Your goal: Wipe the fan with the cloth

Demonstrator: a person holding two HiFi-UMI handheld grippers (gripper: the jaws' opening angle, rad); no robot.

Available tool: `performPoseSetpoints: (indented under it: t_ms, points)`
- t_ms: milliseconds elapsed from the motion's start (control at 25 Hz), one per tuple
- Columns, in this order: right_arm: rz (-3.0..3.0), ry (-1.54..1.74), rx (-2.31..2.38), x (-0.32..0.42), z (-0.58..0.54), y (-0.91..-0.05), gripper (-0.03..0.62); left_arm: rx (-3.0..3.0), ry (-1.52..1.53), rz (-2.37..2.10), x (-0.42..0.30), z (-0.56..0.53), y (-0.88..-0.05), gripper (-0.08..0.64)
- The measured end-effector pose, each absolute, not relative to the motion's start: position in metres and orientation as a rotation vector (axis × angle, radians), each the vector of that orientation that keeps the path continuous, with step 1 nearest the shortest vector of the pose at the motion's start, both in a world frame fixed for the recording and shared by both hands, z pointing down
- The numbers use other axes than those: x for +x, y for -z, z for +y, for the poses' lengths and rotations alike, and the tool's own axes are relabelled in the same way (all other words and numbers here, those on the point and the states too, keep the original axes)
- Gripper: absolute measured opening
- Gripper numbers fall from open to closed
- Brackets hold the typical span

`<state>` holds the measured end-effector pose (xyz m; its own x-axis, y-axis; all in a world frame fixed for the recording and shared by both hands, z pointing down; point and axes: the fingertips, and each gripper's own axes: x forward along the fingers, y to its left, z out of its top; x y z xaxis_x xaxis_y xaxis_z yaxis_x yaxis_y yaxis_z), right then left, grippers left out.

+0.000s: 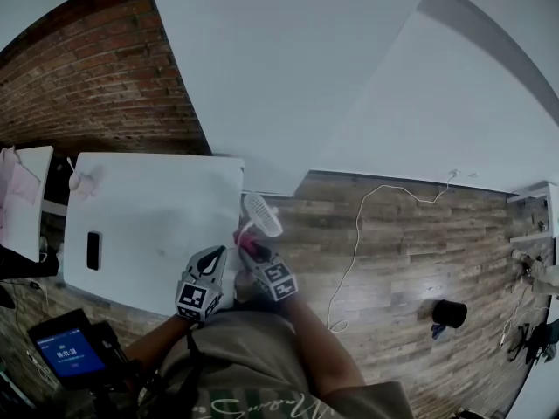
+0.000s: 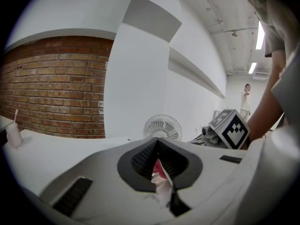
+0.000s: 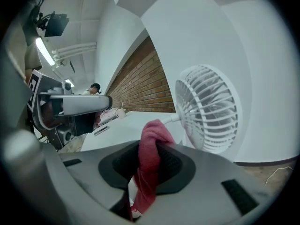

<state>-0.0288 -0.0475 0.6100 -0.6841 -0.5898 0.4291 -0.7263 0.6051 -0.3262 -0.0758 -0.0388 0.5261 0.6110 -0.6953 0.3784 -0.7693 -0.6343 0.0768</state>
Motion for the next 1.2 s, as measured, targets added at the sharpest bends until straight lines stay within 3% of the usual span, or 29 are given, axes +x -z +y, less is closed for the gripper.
performPoseSetpoints:
  t_ms: [1200]
  points:
    - [-2.492,-0.538,1.06,-0.033,-0.014,-0.622,0.109,2.614,-0.451,-1.21,-0.095,-0.016,-0.53,0.021]
